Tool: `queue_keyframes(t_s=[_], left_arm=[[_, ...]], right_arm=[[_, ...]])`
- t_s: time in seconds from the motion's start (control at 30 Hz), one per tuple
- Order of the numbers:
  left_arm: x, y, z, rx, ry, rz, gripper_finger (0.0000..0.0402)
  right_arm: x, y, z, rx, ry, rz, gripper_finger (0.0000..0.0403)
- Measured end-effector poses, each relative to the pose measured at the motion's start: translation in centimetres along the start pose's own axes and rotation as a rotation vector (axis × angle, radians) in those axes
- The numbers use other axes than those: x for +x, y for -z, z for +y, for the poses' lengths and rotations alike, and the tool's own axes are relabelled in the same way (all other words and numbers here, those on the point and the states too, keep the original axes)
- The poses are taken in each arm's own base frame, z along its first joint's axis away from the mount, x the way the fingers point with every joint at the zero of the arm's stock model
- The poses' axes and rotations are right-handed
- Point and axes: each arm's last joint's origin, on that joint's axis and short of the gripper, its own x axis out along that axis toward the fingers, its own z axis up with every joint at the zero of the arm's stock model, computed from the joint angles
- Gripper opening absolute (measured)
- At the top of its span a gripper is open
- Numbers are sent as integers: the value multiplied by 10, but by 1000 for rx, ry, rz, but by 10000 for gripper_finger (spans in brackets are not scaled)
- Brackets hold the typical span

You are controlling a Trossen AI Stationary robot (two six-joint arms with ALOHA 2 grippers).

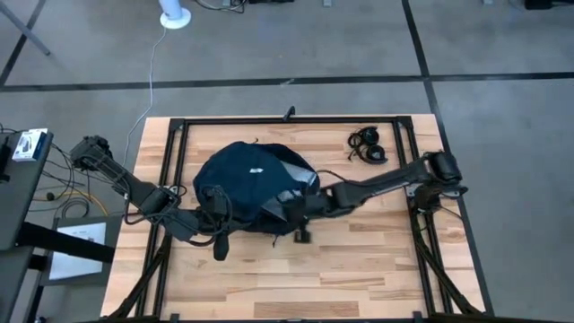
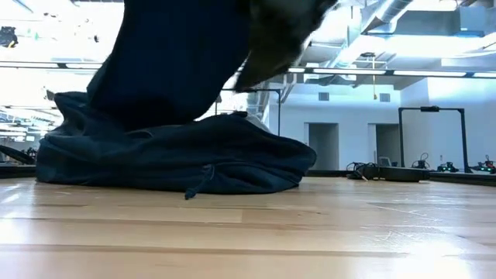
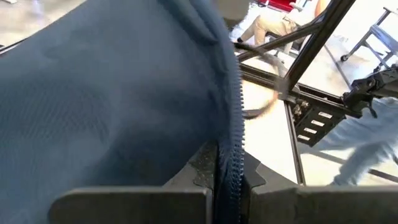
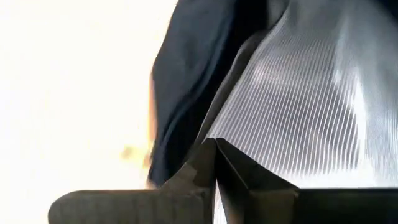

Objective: Unpack backpack
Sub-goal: Adjust the blue backpack

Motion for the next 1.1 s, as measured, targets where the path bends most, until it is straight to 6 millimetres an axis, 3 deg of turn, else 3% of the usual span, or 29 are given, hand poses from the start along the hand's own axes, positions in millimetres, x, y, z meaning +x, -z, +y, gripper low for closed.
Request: queue_keyframes(t_s=[0.13, 0.27, 0.4, 0.57, 0.67, 0.9, 1.1], left_arm=[[0, 0, 0, 0, -1, 1, 0], [0, 0, 0, 1, -2, 2, 0], [0, 0, 0, -6, 14, 11, 0], [0, 0, -1, -8, 18, 13, 0], [0, 0, -1, -9, 18, 11, 0], [0, 0, -1, -17, 17, 10, 0], [0, 0, -1, -18, 18, 9, 0]], right_arm=[[-26, 17, 20, -92, -23, 153, 0], [-32, 37, 23, -185, -14, 328, 15], [-24, 55, 10, -282, 3, 433, 69], [-7, 59, -3, -486, 33, 346, 134], [1, 57, -12, -515, 96, 286, 157], [9, 61, -33, -480, 134, 295, 172], [24, 81, -46, -429, 65, 295, 162]])
